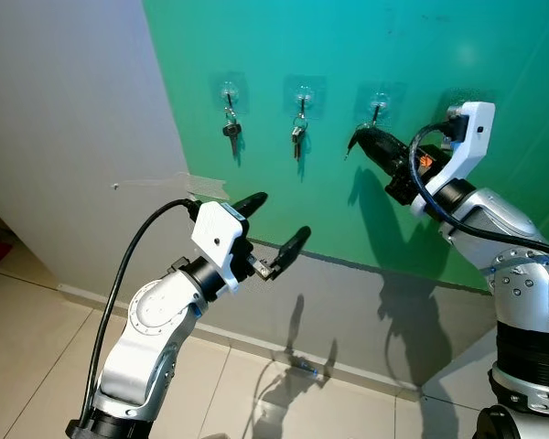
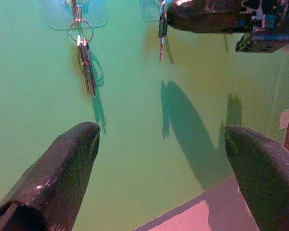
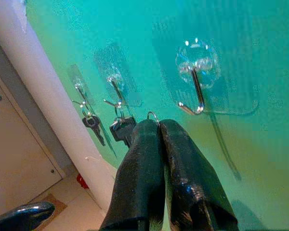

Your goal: Hang keys on a hook

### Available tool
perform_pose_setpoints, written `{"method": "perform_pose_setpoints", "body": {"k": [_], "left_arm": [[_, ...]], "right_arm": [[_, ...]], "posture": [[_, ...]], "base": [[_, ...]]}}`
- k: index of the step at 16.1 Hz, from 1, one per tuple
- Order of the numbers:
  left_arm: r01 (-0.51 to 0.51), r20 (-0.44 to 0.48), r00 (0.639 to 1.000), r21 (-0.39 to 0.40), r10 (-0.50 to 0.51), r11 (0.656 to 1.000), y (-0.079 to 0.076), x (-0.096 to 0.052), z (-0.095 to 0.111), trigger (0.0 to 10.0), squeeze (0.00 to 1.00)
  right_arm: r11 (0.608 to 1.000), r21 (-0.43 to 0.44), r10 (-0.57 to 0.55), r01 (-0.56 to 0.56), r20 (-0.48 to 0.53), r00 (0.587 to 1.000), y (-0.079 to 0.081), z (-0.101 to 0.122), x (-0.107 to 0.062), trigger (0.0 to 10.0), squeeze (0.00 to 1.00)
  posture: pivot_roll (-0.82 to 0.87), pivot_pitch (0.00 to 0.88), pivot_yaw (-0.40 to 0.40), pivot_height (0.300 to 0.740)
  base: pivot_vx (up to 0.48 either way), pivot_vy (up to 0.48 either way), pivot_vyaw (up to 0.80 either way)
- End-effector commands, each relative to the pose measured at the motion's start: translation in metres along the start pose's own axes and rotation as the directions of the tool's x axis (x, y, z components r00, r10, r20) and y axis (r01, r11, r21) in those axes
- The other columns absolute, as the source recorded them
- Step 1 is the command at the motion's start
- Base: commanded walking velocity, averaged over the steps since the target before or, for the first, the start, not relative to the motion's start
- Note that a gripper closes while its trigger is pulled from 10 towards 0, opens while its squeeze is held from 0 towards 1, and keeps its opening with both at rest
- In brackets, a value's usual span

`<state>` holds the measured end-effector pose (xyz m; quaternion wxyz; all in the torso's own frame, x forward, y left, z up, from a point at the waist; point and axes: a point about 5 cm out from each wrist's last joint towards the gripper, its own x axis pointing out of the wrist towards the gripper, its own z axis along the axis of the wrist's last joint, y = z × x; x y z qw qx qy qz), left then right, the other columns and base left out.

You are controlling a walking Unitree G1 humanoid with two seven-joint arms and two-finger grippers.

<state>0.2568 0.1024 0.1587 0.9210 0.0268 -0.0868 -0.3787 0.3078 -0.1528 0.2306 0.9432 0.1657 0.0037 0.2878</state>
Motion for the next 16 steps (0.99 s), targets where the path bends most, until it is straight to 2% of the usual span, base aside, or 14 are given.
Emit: {"method": "perform_pose_setpoints", "body": {"k": [1,4,13,16], "left_arm": [[0.009,0.006,1.0,0.007,-0.009,1.0,-0.002,-0.001,0.003,10.0,0.0],[0.023,-0.001,1.0,0.005,-0.023,1.0,-0.004,-0.003,0.001,10.0,0.0],[0.028,-0.002,1.0,0.001,-0.028,1.0,-0.004,-0.003,0.001,10.0,0.0],[0.03,-0.004,1.0,0.005,-0.03,1.0,-0.003,-0.003,0.001,10.0,0.0]], "right_arm": [[1.0,0.012,-0.004,0.004,-0.006,1.0,0.0,0.003,0.002,10.0,0.0],[0.998,0.033,-0.052,0.052,-0.013,0.999,-0.007,0.003,0.001,10.0,0.0],[1.0,0.007,0.03,-0.031,0.074,0.997,0.005,0.025,-0.004,10.0,0.0],[1.0,0.012,-0.017,0.016,0.065,0.998,-0.002,0.025,-0.004,10.0,0.0]], "posture": [[-0.02,0.0,0.026,0.74],[-0.03,0.0,0.027,0.74],[-0.03,0.0,0.033,0.74],[-0.03,0.0,0.035,0.74]], "base": [[0.0,0.0,0.0],[0.0,0.0,0.0],[0.0,0.0,0.0],[0.0,0.0,0.0]]}}
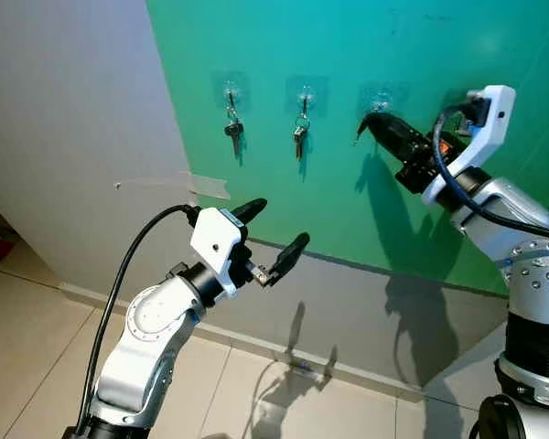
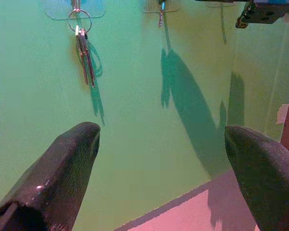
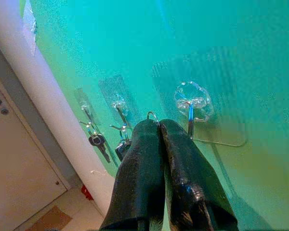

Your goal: Hang keys on a hook

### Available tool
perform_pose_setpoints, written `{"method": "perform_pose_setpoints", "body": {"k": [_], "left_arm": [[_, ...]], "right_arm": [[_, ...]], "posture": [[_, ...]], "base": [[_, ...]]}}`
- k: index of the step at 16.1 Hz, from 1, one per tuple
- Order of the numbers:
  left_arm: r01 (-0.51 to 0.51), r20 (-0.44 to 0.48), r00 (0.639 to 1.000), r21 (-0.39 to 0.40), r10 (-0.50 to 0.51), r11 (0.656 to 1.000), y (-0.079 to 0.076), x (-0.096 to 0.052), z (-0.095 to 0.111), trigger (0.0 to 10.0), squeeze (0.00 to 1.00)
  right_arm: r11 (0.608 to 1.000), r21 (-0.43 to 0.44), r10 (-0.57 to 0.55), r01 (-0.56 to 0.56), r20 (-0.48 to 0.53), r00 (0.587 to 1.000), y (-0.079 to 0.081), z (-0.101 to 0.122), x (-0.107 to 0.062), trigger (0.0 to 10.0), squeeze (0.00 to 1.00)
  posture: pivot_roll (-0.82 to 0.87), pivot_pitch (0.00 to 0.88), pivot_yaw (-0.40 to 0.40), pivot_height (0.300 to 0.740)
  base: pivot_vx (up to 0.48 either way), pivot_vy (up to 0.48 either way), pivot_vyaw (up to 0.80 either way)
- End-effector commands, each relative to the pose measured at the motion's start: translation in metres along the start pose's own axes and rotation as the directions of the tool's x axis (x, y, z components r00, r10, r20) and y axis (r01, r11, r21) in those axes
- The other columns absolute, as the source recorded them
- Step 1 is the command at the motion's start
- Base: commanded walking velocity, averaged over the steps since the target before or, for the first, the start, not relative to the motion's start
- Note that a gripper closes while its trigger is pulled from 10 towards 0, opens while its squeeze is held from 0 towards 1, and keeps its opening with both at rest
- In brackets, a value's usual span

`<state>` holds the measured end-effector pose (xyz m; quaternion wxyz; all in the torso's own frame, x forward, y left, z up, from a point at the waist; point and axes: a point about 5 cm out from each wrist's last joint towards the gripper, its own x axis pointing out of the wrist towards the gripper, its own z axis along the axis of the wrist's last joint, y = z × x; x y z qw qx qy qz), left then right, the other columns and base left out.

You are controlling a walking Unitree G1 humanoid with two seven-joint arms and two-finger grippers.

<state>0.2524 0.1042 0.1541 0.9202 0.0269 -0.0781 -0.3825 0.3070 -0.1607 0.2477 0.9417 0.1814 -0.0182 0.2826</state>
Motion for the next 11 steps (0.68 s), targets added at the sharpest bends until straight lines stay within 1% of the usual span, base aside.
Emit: {"method": "perform_pose_setpoints", "body": {"k": [1,4,9,11], "left_arm": [[0.022,0.012,1.0,0.013,-0.022,1.0,-0.001,0.002,0.005,10.0,0.0],[0.021,0.009,1.0,0.01,-0.021,1.0,-0.002,0.001,0.004,10.0,0.0],[0.026,0.0,1.0,0.009,-0.026,1.0,-0.003,-0.001,0.003,10.0,0.0],[0.026,-0.001,1.0,0.009,-0.026,1.0,-0.002,-0.001,0.003,10.0,0.0]], "right_arm": [[1.0,-0.008,-0.02,0.02,0.006,1.0,-0.003,0.005,0.0,10.0,0.0],[0.998,0.004,-0.057,0.057,-0.022,0.998,-0.008,0.001,0.0,10.0,0.0],[0.995,0.035,-0.097,0.098,-0.032,0.995,-0.013,-0.002,0.005,10.0,0.0],[0.993,0.053,-0.108,0.109,-0.021,0.994,-0.014,-0.001,0.006,10.0,0.0]], "posture": [[-0.03,0.0,0.035,0.74],[-0.03,0.0,0.035,0.74],[-0.03,0.0,0.039,0.74],[-0.03,0.0,0.042,0.74]], "base": [[0.0,0.0,0.0],[0.0,0.0,0.0],[0.0,0.0,0.0],[0.0,0.0,0.0]]}}
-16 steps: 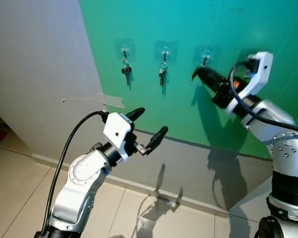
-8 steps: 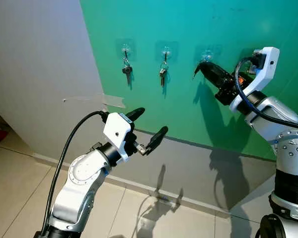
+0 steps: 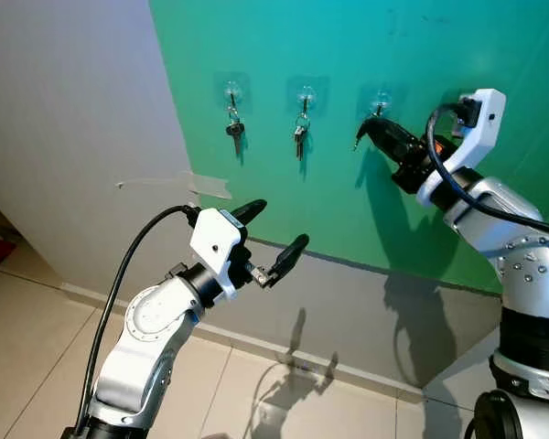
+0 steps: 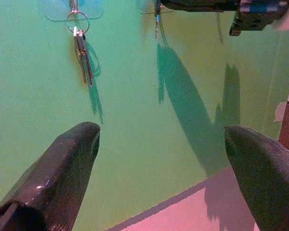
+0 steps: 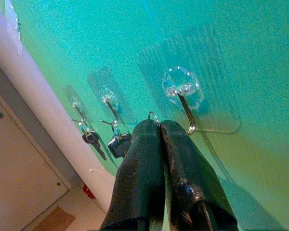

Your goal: Hang keys on a hook

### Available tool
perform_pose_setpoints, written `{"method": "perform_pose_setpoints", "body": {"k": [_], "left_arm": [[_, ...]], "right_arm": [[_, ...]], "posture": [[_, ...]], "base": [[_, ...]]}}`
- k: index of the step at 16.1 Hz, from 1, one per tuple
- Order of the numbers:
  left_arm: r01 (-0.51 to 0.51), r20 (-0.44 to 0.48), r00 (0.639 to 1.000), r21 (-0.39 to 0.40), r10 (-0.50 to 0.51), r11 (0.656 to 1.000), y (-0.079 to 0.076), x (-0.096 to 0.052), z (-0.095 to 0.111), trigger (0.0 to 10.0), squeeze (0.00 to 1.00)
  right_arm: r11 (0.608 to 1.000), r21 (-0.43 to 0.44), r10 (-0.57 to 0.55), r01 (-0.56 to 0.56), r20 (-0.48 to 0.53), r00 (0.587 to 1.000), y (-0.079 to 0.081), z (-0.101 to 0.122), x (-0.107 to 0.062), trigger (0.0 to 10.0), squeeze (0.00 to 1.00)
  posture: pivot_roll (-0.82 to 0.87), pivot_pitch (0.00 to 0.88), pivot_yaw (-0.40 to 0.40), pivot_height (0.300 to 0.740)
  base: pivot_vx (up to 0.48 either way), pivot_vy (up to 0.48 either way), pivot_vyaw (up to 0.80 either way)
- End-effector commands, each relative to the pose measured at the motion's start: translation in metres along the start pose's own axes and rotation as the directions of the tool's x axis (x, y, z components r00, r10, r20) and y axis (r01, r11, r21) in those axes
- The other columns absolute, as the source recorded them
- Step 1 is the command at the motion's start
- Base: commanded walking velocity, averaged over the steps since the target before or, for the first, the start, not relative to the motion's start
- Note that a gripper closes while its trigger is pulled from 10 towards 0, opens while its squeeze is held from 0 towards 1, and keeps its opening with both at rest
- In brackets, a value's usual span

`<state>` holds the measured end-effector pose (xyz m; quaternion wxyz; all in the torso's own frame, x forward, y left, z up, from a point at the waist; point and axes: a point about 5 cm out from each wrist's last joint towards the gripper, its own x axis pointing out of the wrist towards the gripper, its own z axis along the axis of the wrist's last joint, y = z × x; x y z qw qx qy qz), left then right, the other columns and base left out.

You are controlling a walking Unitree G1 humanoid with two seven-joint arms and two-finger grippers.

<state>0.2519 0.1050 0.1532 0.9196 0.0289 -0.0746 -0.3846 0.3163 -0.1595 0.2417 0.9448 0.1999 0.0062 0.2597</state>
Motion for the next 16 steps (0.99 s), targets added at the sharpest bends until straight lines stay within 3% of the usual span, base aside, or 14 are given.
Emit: {"method": "perform_pose_setpoints", "body": {"k": [1,5,11,16], "left_arm": [[0.022,0.006,1.0,0.009,-0.022,1.0,-0.002,0.0,0.004,10.0,0.0],[0.024,0.003,1.0,0.01,-0.024,1.0,-0.001,0.0,0.005,10.0,0.0],[0.033,0.005,0.999,0.006,-0.033,0.999,-0.002,0.001,0.005,10.0,0.0],[0.044,0.005,0.999,0.004,-0.044,0.999,-0.002,0.001,0.005,10.0,0.0]], "right_arm": [[0.998,0.013,-0.055,0.055,0.013,0.998,-0.008,0.005,-0.001,10.0,0.0],[0.991,0.089,-0.103,0.101,0.02,0.995,-0.014,0.008,-0.003,10.0,0.0],[0.995,0.1,0.006,-0.013,0.066,0.998,-0.004,0.016,-0.017,10.0,0.0],[0.988,0.118,0.093,-0.096,0.031,0.995,0.005,0.011,-0.028,10.0,0.0]], "posture": [[-0.03,0.0,0.042,0.74],[-0.02,0.0,0.045,0.74],[-0.03,0.0,0.051,0.74],[-0.03,0.0,0.057,0.74]], "base": [[0.0,0.0,0.0],[0.0,0.0,0.0],[0.0,0.0,0.0],[0.0,0.0,0.0]]}}
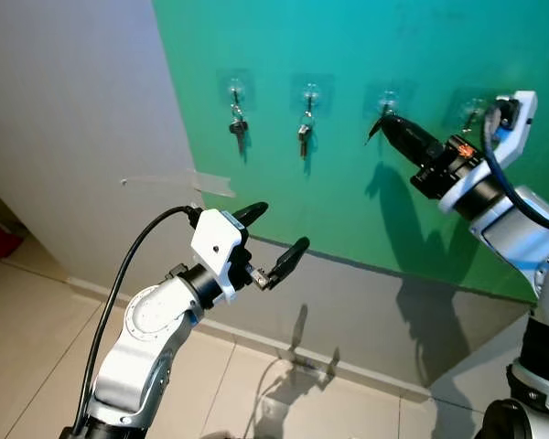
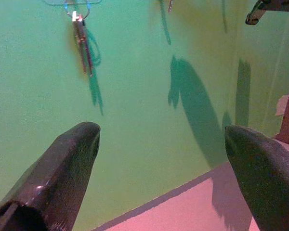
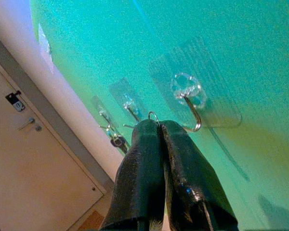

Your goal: Hang keys on a hook

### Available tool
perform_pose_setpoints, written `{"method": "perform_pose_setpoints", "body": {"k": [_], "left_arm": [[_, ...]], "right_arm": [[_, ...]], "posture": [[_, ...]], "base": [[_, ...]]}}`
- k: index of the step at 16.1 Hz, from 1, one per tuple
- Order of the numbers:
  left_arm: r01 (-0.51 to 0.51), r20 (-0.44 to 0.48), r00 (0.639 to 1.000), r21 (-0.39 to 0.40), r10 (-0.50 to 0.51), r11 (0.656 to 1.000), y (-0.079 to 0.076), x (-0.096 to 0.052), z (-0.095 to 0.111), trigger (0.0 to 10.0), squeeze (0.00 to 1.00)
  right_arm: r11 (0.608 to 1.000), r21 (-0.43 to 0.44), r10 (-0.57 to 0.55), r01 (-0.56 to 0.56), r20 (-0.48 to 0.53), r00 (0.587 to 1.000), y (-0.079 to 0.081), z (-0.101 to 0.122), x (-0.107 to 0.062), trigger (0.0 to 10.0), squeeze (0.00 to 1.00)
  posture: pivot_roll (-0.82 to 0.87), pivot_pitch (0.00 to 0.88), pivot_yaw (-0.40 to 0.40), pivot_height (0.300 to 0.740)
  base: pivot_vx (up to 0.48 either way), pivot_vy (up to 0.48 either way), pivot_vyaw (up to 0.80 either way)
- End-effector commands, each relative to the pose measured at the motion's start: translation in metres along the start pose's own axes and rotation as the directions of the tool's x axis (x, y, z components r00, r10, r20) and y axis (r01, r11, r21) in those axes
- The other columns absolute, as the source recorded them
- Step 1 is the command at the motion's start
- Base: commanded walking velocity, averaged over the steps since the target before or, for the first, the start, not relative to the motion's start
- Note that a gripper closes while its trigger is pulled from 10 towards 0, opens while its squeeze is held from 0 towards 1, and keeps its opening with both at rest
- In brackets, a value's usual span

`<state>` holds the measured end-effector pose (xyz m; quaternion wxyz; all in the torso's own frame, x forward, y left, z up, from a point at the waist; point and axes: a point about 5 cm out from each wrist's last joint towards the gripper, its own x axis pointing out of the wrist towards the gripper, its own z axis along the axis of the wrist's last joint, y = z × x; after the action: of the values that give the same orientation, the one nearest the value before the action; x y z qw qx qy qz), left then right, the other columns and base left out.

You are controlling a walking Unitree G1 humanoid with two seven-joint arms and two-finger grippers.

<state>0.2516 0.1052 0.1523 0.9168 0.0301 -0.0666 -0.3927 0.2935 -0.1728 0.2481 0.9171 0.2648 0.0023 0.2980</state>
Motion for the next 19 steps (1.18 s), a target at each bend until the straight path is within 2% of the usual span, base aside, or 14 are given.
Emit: {"method": "perform_pose_setpoints", "body": {"k": [1,5,10,19], "left_arm": [[0.027,0.02,0.999,0.009,-0.028,1.0,-0.002,0.002,0.006,10.0,0.0],[0.028,0.018,0.999,0.009,-0.029,1.0,-0.002,0.003,0.006,10.0,0.0],[0.026,0.018,0.999,0.009,-0.026,1.0,-0.002,0.003,0.006,10.0,0.0],[0.034,0.019,0.999,0.004,-0.034,0.999,-0.003,0.003,0.006,10.0,0.0]], "right_arm": [[1.0,-0.007,-0.003,0.003,-0.004,1.0,0.001,0.002,-0.001,10.0,0.0],[0.999,0.004,-0.039,0.039,-0.019,0.999,-0.004,0.0,-0.001,10.0,0.0],[0.999,0.031,-0.032,0.033,-0.044,0.999,-0.003,-0.006,0.003,10.0,0.0],[0.997,0.061,-0.034,0.036,-0.027,0.999,-0.004,-0.003,0.012,10.0,0.0]], "posture": [[-0.04,0.0,0.061,0.74],[-0.04,0.0,0.06,0.74],[-0.03,0.0,0.057,0.74],[-0.03,0.0,0.054,0.74]], "base": [[0.0,0.0,0.0],[0.0,0.0,0.0],[0.0,0.0,0.0],[0.0,0.0,0.0]]}}
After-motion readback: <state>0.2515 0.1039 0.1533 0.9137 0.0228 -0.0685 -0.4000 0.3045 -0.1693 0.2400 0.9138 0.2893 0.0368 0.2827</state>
